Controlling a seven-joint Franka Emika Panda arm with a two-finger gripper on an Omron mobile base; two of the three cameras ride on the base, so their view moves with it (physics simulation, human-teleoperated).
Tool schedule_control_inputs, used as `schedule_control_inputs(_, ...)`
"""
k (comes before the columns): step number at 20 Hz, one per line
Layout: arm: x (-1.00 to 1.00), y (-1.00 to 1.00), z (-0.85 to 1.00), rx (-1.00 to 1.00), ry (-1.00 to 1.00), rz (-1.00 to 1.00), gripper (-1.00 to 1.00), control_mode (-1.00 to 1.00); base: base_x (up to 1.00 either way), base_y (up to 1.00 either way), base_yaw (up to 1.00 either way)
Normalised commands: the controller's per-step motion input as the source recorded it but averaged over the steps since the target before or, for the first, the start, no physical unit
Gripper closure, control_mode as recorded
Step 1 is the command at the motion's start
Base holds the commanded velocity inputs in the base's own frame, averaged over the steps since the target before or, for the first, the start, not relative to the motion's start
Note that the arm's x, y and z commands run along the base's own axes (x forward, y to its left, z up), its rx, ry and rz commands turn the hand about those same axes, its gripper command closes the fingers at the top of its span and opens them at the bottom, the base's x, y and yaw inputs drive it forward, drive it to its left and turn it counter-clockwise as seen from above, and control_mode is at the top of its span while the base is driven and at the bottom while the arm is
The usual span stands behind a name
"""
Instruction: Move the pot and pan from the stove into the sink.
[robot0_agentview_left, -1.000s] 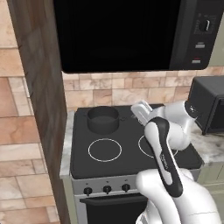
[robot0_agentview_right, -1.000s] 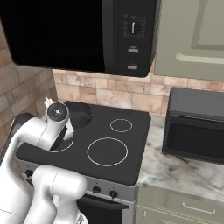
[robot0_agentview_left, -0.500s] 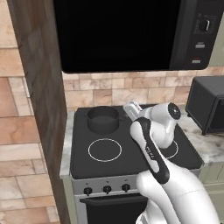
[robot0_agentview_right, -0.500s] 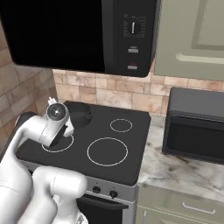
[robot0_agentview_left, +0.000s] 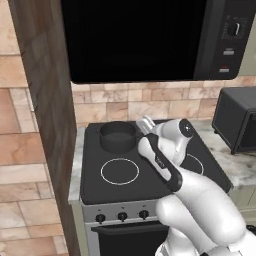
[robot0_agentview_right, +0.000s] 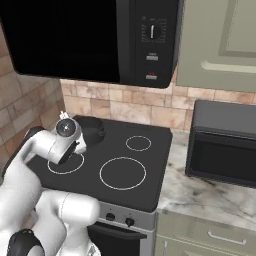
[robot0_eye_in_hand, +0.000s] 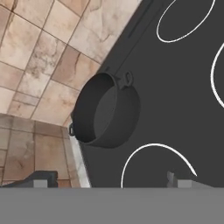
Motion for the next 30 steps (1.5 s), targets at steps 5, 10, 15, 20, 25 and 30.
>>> schedule_control_inputs(5, 0.03, 0.00, -0.02, 0.00, 0.02, 0.00, -1.00, -1.00, 0.00, 0.00, 0.00)
schedule_control_inputs(10, 0.17, 0.00, -0.11, -0.01, 0.04, 0.00, -1.00, -1.00, 0.00, 0.00, 0.00)
schedule_control_inputs(15, 0.27, 0.00, -0.11, -0.01, 0.03, 0.00, -1.00, -1.00, 0.00, 0.00, 0.00)
schedule_control_inputs(20, 0.38, 0.00, -0.15, -0.03, 0.01, 0.00, -1.00, -1.00, 0.00, 0.00, 0.00)
schedule_control_inputs(25, 0.36, 0.01, -0.23, -0.07, 0.00, 0.00, -1.00, -1.00, 0.00, 0.00, 0.00)
schedule_control_inputs(30, 0.04, 0.01, -0.04, -0.01, 0.00, 0.00, -1.00, -1.00, 0.00, 0.00, 0.00)
